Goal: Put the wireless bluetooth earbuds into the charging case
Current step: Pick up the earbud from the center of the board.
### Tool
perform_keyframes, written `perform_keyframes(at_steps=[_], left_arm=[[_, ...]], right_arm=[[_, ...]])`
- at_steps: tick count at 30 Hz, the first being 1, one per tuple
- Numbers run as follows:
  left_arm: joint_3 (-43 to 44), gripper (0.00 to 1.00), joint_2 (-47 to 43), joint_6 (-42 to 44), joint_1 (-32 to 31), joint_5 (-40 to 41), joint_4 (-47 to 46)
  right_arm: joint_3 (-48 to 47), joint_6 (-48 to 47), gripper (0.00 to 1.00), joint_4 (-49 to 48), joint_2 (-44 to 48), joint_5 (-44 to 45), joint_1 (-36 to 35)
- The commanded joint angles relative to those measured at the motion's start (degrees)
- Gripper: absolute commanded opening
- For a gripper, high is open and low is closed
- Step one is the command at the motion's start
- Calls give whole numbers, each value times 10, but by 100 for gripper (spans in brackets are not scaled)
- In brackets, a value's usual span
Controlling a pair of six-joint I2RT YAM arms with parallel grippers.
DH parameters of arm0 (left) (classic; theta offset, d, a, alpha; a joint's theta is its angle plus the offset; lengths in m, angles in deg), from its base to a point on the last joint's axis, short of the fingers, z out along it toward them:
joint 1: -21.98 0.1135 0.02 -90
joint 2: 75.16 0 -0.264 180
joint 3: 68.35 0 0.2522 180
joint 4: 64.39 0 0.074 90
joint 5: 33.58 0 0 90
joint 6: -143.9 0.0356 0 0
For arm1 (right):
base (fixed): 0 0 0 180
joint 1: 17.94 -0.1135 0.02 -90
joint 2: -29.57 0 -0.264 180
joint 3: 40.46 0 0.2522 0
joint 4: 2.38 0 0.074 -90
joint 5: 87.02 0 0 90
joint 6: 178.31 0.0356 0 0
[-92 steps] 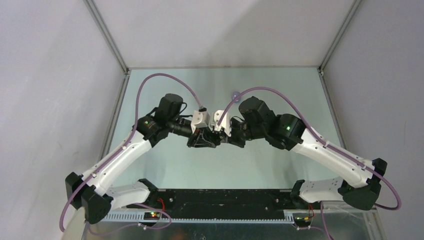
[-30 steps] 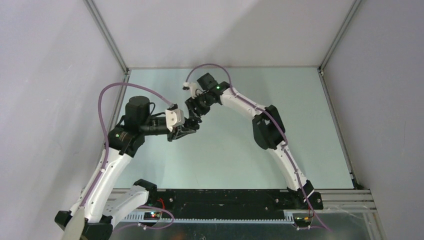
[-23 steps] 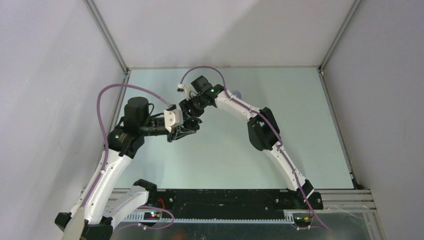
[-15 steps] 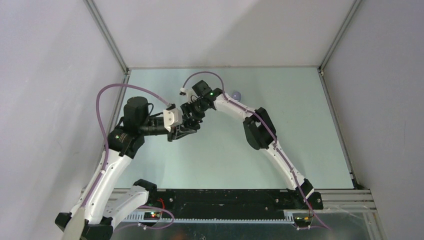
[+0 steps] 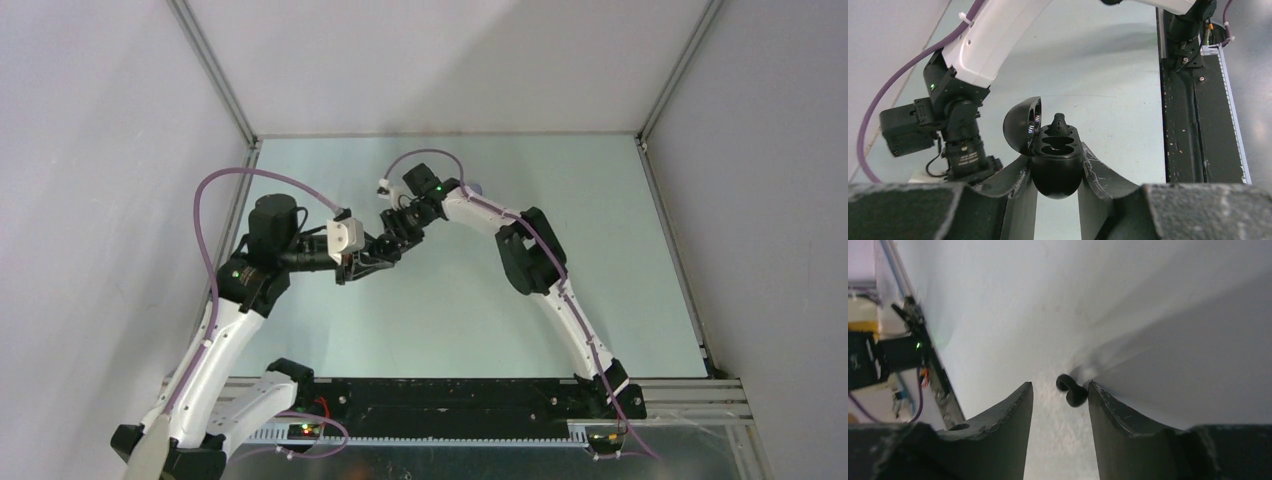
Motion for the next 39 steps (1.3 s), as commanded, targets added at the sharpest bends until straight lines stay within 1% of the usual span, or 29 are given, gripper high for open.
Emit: perform_keyframes(at_steps=[1,3,7,13,15,17,18,20,23,26,28,31,39], left_arm=[[-5,6,-10,-13,6,-16,-24],[-4,6,-11,-15,6,-16,-26],[-6,6,-12,-18,7,-19,-27],[-9,7,-17,-26,9,-22,-35],[-8,7,-18,-27,10,-23,-34],[-8,7,-18,-28,10,-23,-33],[-8,8,-18,-27,11,-23,-33],[-9,8,-17,-27,11,-22,-34],[-8,8,-14,-28,12,-21,-36],[-8,8,-12,-30,11,-21,-37],[-9,8,-13,-30,12,-22,-37],[-10,8,-13,-33,13,-23,-40],[-14,9,-12,-43,15,-24,-51]], right_arm=[[88,-38,48,19,79,-50,1],[114,-61,46,34,100,-60,-5],[155,-90,44,65,132,-49,-24],[169,-90,41,52,169,12,-19],[163,-107,40,46,180,35,-12],[163,-152,40,52,198,51,-12],[168,-191,41,51,214,66,-18],[189,-250,44,40,240,89,-31],[221,-301,51,29,261,93,-51],[213,-343,53,53,246,82,-62],[178,-362,53,83,221,88,-71],[150,-380,51,114,185,104,-82],[152,-404,48,78,170,138,-103]])
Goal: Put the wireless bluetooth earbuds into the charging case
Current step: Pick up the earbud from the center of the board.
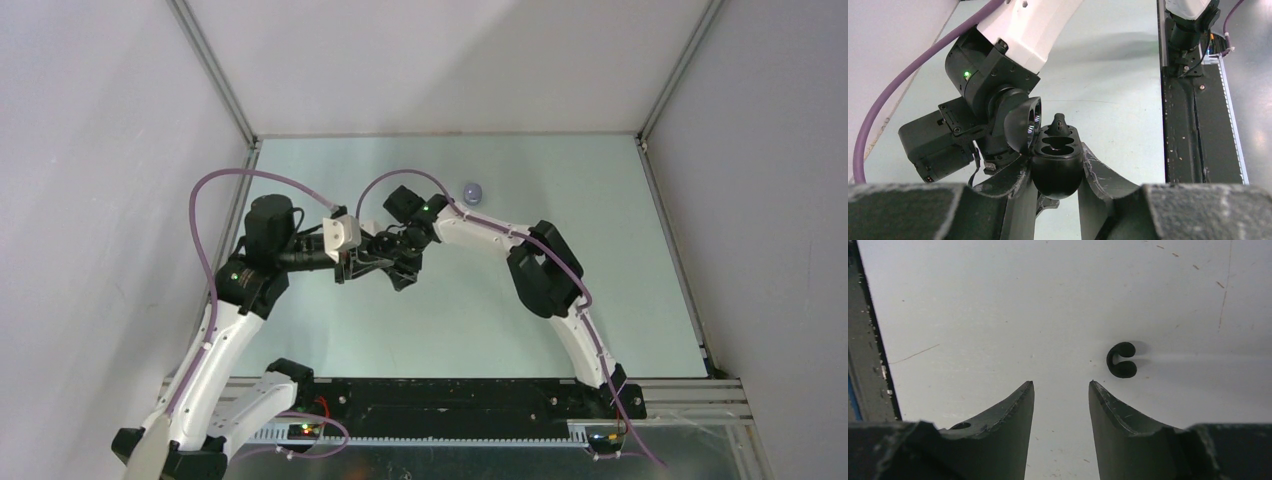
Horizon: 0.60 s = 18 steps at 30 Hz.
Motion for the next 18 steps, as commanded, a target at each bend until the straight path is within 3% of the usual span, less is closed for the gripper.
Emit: perform_keyframes(at_steps=[1,18], left_arm=[[-6,9,-5,-22,7,-16,-28],[-6,9,-2,-33,9,-12,-36]], right_arm=[[-20,-33,48,-18,-6,34,-12],[-74,-29,42,5,-58,37,-6]])
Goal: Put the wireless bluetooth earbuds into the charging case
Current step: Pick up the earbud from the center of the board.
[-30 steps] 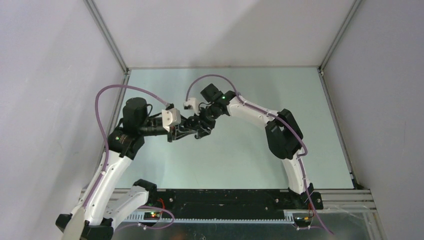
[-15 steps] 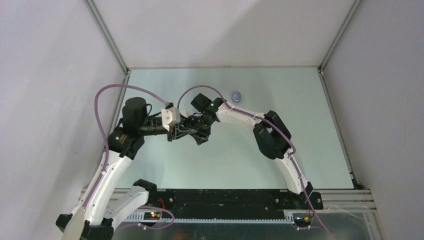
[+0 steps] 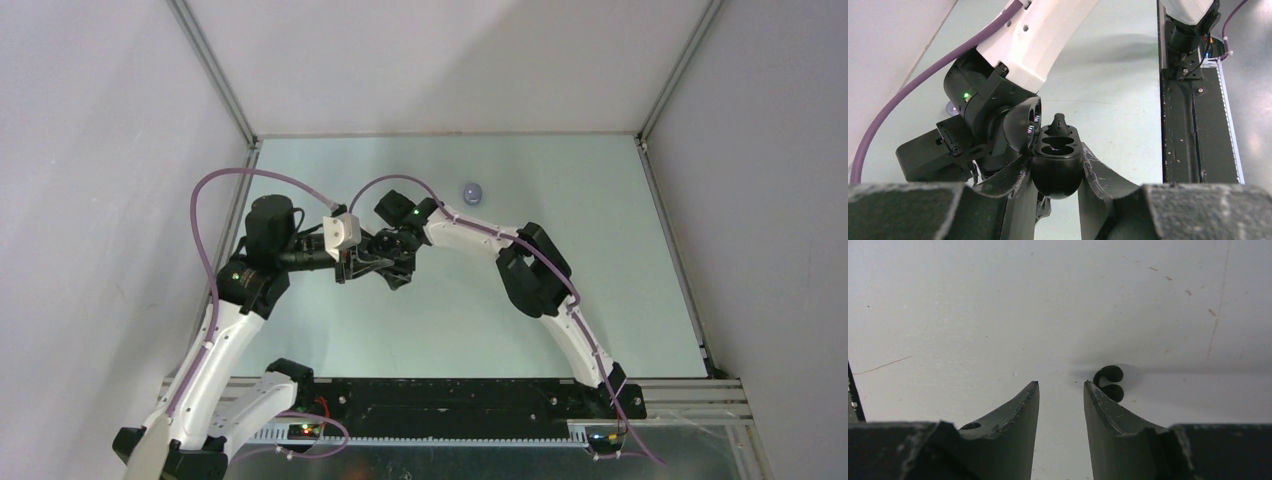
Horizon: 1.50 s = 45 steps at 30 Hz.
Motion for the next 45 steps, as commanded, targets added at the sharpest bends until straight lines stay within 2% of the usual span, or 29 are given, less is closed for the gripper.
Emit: perform_keyframes(at_steps=[1,11,24,31,36,38,45], left_arm=[[2,9,-2,-13,6,-13,-24],[1,9,-1,-15,5,-12,-25],[-1,9,0,-15,5,-12,-27],[-3,9,0,-15,6,-13,-27],[-3,9,1,-15,6,-14,-28],[-3,9,1,-15,6,-14,-28],[-4,9,1,-16,7,-15,-29]], right_arm=[[-41,6,42,3,-19,2,9],[-49,-11,40,5,-19,1,19],[-48,-44,37,-6,-22,52,11],[-49,-44,24,-24,-26,73,10],[-51,-45,4,-26,-24,70,10],[-54,-45,0,-24,-24,69,11],[-67,-39,0,-19,-18,62,12]])
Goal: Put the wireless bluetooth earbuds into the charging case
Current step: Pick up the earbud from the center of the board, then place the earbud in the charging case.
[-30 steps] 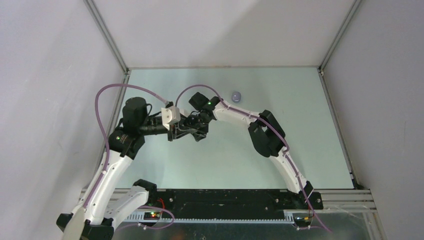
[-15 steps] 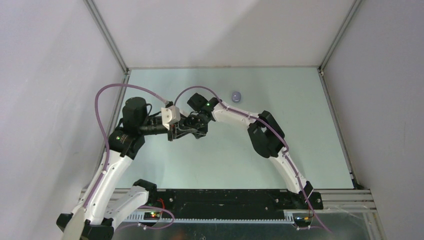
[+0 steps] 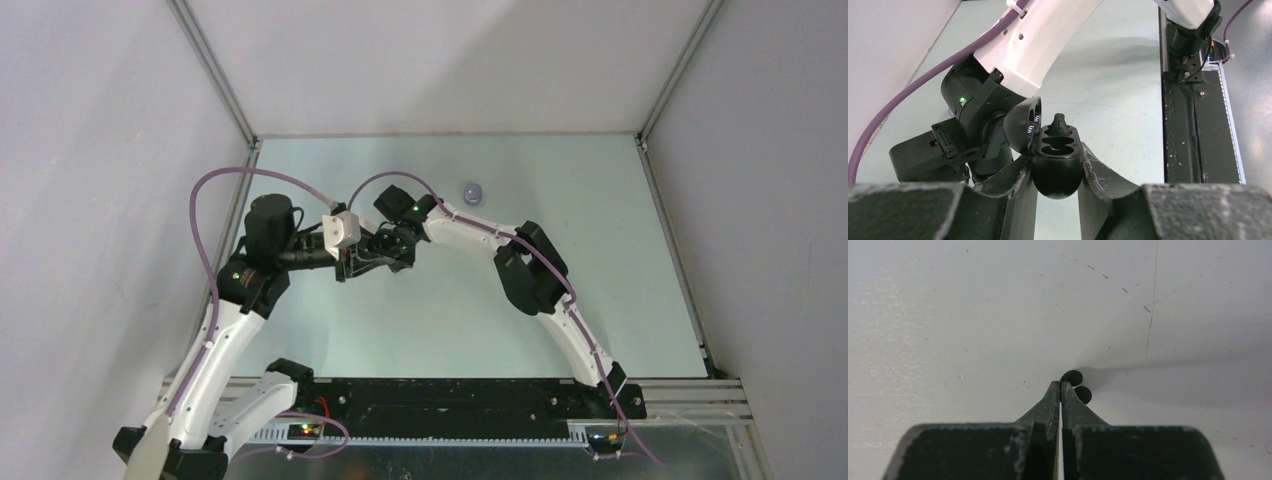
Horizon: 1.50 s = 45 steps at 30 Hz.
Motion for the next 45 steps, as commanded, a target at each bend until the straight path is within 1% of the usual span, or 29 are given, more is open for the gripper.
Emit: perform_keyframes(at_steps=[1,3,4,7,9,12,15,18,21,24,28,30,31,32,33,34,35,36,37,39,45], left_arm=[[-4,9,-1,-7,6,-14,-17],[-3,9,-1,-7,6,-15,-15],[-3,9,-1,-6,6,-15,-15],[-4,9,-1,-5,6,-17,-14],[-4,9,0,-3,6,-20,-12],[-4,10,2,2,5,-22,-8],[-2,10,8,7,-1,-23,0],[4,10,17,21,-9,-18,16],[8,10,32,39,-26,-10,28],[16,10,51,54,-41,2,40],[27,9,73,74,-69,14,63],[33,9,83,82,-79,16,72],[34,9,86,87,-82,19,75],[37,9,91,90,-87,20,79],[38,9,93,93,-90,20,80],[38,8,97,95,-93,19,80],[38,8,99,96,-95,18,81],[38,8,100,99,-97,17,83],[39,8,101,100,-97,14,84],[41,8,102,103,-98,10,88],[42,8,103,107,-101,1,94]], right_arm=[[-40,-1,0,4,7,-3,4],[-62,7,0,28,10,-22,12],[-71,16,0,49,14,-45,16],[-109,46,0,93,28,-103,49],[-117,72,0,119,42,-148,77],[-111,118,0,150,70,-230,119],[-72,150,0,159,122,-286,173],[-27,181,0,152,176,-342,222],[31,226,0,128,252,-385,260],[70,258,0,98,311,-408,297],[123,330,0,27,412,-484,328],[162,379,0,-34,454,-519,329],[176,422,0,-82,467,-544,328],[208,442,0,-109,493,-556,324],[224,489,0,-169,507,-577,318],[262,537,0,-201,530,-586,314],[280,563,0,-275,542,-602,305],[318,611,0,-314,561,-615,299],[348,628,0,-370,568,-620,285],[373,644,0,-402,583,-626,257],[386,571,0,-363,577,-581,182]])
